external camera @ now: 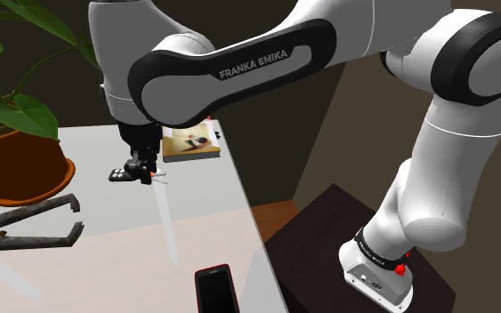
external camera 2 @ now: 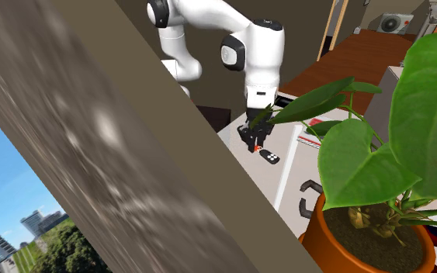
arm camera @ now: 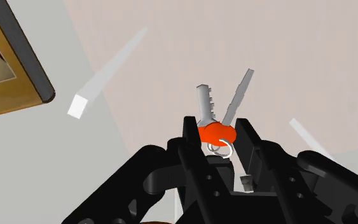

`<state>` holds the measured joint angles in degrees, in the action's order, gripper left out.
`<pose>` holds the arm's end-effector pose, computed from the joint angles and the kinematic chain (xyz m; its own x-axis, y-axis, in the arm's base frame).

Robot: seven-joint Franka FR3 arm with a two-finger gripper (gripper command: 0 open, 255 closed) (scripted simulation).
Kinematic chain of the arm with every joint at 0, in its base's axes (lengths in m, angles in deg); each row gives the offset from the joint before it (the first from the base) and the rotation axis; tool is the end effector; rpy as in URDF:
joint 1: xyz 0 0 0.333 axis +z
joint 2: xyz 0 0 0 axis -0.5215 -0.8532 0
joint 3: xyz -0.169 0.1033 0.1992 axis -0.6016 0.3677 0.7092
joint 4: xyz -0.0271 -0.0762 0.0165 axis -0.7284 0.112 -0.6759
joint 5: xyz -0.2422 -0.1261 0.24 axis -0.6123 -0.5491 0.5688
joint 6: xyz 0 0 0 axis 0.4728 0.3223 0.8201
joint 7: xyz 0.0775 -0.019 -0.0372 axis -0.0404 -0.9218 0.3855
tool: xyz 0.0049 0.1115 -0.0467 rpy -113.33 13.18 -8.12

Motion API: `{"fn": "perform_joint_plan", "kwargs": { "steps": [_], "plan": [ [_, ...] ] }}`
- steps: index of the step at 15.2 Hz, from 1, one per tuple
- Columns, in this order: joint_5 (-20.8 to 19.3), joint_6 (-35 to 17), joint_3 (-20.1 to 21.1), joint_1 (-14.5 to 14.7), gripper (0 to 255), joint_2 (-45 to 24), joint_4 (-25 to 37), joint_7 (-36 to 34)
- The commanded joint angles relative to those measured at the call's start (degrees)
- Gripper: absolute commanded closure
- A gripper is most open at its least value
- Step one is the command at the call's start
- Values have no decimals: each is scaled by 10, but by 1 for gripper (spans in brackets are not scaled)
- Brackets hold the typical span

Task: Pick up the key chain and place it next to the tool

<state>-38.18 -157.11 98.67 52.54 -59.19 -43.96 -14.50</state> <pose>0.4316 0.4145 0.4139 0.6796 0.7309 0.0629 0.7314 -0.6817 0.0187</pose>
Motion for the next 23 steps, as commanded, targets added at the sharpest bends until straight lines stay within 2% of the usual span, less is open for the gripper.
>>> {"fn": "perform_joint_plan", "kwargs": {
  "steps": [1, 9, 15, 19, 20, 21, 23],
  "plan": [
    [-9, 10, 7, 19, 255, -15, 21, -27],
    [-59, 55, 23, 113, 255, -103, 141, -132],
    [-98, 112, 22, 201, 255, -196, 281, -196],
    [-123, 170, 13, 274, 255, -282, 425, -223],
    [-130, 191, 10, 296, 255, -310, 475, -227],
    [-141, 235, 1, 338, 255, -368, 582, -227],
    [-138, 211, 1, 329, 255, -357, 546, -232]
  ]
}}
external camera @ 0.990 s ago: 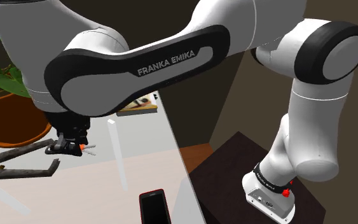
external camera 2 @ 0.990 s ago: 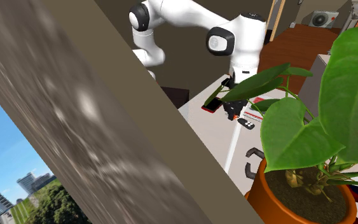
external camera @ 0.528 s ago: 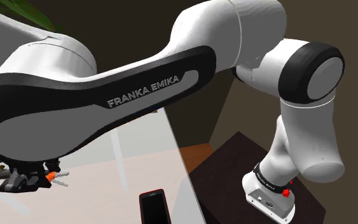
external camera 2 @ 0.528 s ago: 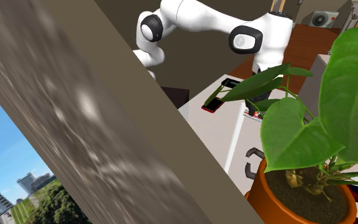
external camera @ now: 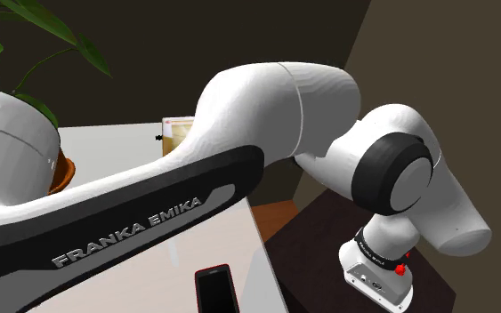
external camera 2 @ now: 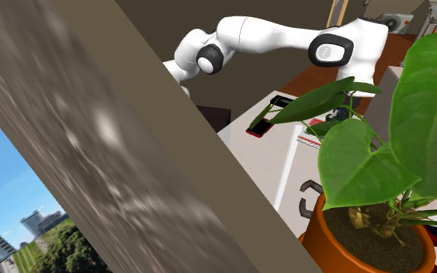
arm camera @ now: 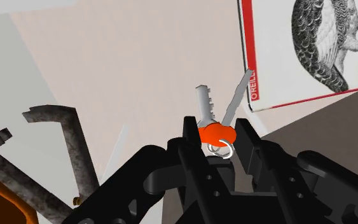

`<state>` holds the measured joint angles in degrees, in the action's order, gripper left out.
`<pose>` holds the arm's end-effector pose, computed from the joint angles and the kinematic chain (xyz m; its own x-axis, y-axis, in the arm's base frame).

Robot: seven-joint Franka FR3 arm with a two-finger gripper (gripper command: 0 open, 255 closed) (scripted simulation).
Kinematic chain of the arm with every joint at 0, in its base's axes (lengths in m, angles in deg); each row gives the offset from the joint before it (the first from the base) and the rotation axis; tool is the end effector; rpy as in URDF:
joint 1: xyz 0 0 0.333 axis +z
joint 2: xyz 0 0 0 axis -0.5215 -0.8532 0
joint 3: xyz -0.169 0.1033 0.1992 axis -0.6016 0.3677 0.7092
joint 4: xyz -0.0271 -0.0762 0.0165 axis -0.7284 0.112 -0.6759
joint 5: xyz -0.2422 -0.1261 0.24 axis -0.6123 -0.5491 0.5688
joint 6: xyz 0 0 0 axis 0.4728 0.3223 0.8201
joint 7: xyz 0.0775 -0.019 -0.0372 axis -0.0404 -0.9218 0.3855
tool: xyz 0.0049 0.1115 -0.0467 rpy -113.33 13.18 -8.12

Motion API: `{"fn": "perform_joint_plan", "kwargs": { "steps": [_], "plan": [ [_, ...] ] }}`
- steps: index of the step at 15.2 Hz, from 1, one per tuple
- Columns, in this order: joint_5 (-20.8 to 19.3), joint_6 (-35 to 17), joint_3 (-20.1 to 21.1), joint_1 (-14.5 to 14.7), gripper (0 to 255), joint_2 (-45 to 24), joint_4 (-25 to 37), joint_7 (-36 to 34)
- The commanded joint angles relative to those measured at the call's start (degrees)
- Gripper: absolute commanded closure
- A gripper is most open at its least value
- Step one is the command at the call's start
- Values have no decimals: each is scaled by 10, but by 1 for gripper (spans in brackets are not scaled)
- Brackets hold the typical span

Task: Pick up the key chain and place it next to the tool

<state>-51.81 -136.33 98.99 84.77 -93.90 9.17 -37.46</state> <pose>0.3010 0.6476 0.4093 0.6793 0.7313 0.0622 0.7318 -0.6813 0.0181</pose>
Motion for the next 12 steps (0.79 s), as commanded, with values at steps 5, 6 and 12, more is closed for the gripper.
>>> {"fn": "perform_joint_plan", "kwargs": {
  "steps": [5, 6, 12],
  "plan": [
    [-2, -44, 0, -8, 255, 2, -49, -11],
    [-2, -53, 1, -10, 255, 3, -59, -13],
    [-5, -98, 0, -20, 255, 3, -108, -21]
  ]
}}
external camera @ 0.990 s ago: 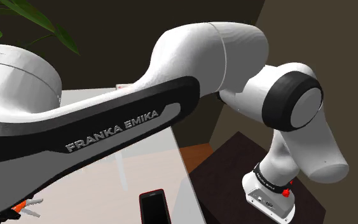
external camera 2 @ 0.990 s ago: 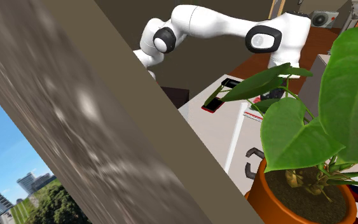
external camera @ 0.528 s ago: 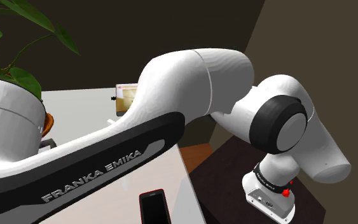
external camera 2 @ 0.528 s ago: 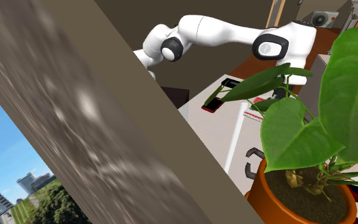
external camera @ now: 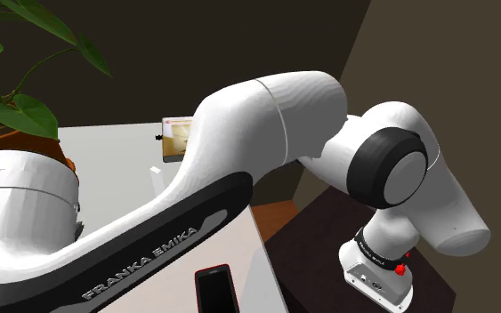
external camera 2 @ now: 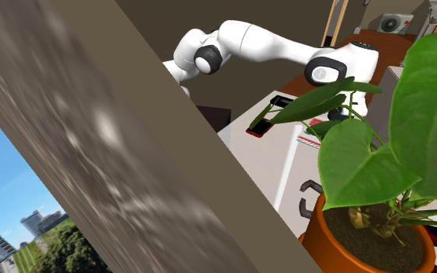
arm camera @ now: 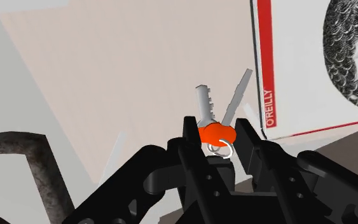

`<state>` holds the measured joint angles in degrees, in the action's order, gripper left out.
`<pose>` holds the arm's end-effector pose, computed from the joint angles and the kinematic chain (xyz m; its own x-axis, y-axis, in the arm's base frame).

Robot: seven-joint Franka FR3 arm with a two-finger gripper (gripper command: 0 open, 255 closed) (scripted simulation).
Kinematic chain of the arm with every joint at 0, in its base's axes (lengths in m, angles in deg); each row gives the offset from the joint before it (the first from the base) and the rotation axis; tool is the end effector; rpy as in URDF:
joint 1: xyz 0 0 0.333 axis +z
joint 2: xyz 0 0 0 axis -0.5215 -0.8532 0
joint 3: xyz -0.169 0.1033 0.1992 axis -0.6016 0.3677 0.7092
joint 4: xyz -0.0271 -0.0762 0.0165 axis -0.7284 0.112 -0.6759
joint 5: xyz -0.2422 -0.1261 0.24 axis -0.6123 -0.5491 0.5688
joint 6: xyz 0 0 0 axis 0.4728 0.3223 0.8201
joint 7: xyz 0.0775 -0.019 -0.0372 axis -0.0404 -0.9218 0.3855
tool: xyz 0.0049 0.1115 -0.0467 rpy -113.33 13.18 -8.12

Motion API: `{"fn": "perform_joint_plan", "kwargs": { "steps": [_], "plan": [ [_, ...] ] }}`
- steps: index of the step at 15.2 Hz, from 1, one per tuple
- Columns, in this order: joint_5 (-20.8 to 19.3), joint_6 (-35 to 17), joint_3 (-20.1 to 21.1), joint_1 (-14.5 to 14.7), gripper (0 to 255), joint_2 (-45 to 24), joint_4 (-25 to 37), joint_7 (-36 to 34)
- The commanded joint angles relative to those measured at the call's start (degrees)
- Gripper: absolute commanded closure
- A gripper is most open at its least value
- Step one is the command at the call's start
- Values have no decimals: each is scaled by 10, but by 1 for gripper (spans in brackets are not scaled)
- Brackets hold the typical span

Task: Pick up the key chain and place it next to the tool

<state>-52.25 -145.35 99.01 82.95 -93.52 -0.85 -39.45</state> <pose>0.2985 0.6525 0.3535 0.6804 0.7302 0.0623 0.7307 -0.6825 0.0186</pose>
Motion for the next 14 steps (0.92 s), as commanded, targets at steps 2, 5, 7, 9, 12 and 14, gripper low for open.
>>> {"fn": "perform_joint_plan", "kwargs": {
  "steps": [2, 5, 7, 9, 12, 14],
  "plan": [
    [-2, -22, -1, -4, 255, -3, -20, -3],
    [-5, -42, -2, -7, 255, -7, -37, -7],
    [-5, -48, -3, -7, 255, -8, -42, -8],
    [-5, -47, -3, -7, 255, -8, -42, -8],
    [-5, -47, -3, -7, 255, -8, -42, -8],
    [-5, -47, -3, -7, 255, -8, -42, -8]
  ]
}}
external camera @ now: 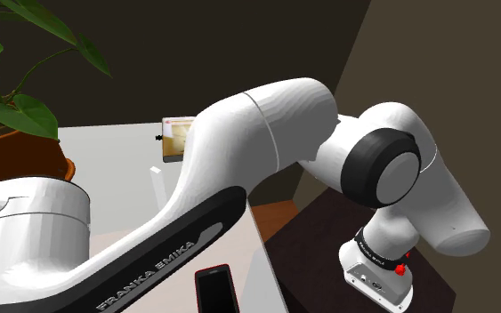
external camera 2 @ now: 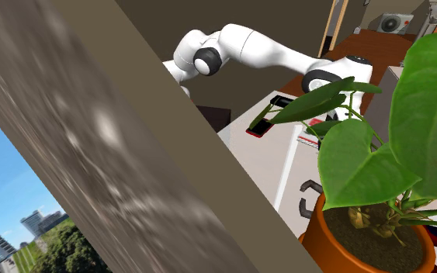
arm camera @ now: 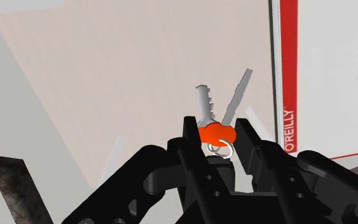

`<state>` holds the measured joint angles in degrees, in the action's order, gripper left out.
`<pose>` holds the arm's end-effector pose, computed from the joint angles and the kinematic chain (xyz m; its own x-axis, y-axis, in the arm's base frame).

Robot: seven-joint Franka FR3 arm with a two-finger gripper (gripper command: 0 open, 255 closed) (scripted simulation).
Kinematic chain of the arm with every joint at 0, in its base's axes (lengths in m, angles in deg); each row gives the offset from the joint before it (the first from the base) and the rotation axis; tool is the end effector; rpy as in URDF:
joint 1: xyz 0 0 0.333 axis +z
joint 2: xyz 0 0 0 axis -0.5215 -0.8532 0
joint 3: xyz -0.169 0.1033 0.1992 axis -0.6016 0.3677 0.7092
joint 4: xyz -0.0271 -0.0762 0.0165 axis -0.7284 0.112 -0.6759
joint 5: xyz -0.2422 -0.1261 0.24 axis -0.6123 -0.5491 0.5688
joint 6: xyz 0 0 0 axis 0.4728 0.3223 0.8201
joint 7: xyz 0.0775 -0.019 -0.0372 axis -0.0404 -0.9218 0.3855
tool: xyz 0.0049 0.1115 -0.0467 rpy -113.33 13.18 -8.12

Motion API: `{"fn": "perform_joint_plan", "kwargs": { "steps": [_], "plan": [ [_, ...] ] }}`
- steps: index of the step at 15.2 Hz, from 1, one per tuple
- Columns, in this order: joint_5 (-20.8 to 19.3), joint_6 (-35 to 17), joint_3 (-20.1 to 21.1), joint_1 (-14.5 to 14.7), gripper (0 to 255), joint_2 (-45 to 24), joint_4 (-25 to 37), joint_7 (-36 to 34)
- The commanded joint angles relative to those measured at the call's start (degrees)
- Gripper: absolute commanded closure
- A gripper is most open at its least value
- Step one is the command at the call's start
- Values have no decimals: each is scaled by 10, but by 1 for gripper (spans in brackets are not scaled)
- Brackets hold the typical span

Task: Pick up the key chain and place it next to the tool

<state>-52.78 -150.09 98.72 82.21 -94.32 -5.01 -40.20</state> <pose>0.2991 0.6527 0.3195 0.6803 0.7302 0.0627 0.7308 -0.6824 0.0185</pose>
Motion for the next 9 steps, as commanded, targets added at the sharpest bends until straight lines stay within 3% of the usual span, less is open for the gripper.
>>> {"fn": "perform_joint_plan", "kwargs": {
  "steps": [1, 6, 9],
  "plan": [
    [0, 0, 0, 0, 0, 0, 0, 0],
    [0, 0, 0, 0, 0, 0, 0, 0],
    [6, 46, 4, 5, 0, 15, 33, 6]
  ]
}}
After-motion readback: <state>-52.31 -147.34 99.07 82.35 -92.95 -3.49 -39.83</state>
